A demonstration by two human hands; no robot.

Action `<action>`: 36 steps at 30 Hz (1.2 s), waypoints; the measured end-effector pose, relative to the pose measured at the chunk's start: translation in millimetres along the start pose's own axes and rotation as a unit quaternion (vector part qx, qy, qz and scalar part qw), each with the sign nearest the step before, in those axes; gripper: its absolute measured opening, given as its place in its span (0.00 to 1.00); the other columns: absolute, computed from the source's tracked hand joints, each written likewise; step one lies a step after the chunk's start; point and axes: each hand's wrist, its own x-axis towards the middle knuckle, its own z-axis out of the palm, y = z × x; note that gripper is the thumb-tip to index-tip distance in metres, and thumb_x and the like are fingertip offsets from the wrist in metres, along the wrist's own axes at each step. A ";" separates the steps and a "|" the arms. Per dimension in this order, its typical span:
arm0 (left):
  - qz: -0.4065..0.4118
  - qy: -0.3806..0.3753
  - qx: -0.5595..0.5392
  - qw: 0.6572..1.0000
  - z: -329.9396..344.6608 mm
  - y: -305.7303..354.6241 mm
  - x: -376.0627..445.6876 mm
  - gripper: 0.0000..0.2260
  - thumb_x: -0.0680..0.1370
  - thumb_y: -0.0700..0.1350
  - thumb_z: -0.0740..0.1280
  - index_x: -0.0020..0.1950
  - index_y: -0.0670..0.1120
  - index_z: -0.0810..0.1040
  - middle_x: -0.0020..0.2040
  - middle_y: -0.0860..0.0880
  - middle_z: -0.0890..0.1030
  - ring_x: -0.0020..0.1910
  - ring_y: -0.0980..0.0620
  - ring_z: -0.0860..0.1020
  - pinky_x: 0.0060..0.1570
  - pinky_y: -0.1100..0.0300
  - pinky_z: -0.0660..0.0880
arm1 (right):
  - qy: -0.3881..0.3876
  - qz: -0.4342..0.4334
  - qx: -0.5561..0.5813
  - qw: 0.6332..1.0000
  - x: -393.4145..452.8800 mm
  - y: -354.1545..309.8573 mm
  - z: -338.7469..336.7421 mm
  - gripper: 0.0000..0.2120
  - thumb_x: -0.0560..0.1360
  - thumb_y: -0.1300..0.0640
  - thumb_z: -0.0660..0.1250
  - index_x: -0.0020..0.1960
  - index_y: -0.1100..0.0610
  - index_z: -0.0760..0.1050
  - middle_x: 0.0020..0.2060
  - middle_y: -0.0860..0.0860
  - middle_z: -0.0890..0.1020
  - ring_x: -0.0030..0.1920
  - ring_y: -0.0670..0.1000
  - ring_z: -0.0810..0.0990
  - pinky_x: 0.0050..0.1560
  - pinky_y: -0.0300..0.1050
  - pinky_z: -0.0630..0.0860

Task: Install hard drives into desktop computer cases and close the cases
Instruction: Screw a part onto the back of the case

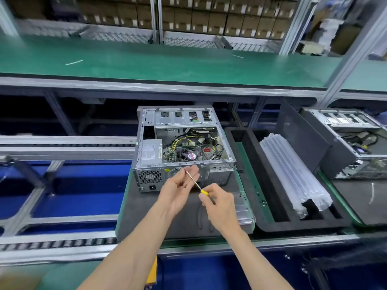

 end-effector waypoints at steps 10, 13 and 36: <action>0.022 0.037 0.067 0.997 10.4 1.5 -7.2 0.11 0.85 0.39 0.59 0.51 0.34 0.77 0.47 0.38 0.86 0.48 0.46 0.86 0.46 0.55 0.83 | 0.016 -0.001 -0.006 1.000 -1.5 -6.7 -0.4 0.04 0.77 0.55 0.70 0.43 0.51 0.77 0.28 0.48 0.78 0.30 0.48 0.73 0.32 0.42 0.69; 0.034 0.057 0.119 0.991 12.7 0.4 -7.2 0.09 0.84 0.38 0.62 0.50 0.34 0.78 0.45 0.38 0.86 0.47 0.45 0.86 0.42 0.56 0.83 | 0.035 -0.017 -0.042 0.998 -5.6 -7.2 -2.4 0.04 0.76 0.55 0.71 0.44 0.51 0.77 0.27 0.43 0.73 0.32 0.43 0.73 0.33 0.33 0.65; 0.064 0.136 0.083 0.985 39.1 -11.8 5.0 0.07 0.80 0.36 0.69 0.49 0.31 0.79 0.45 0.34 0.85 0.45 0.42 0.86 0.39 0.56 0.84 | 0.105 -0.002 -0.068 0.992 -1.3 -20.7 9.1 0.06 0.78 0.56 0.69 0.44 0.55 0.75 0.26 0.42 0.71 0.31 0.44 0.72 0.33 0.38 0.63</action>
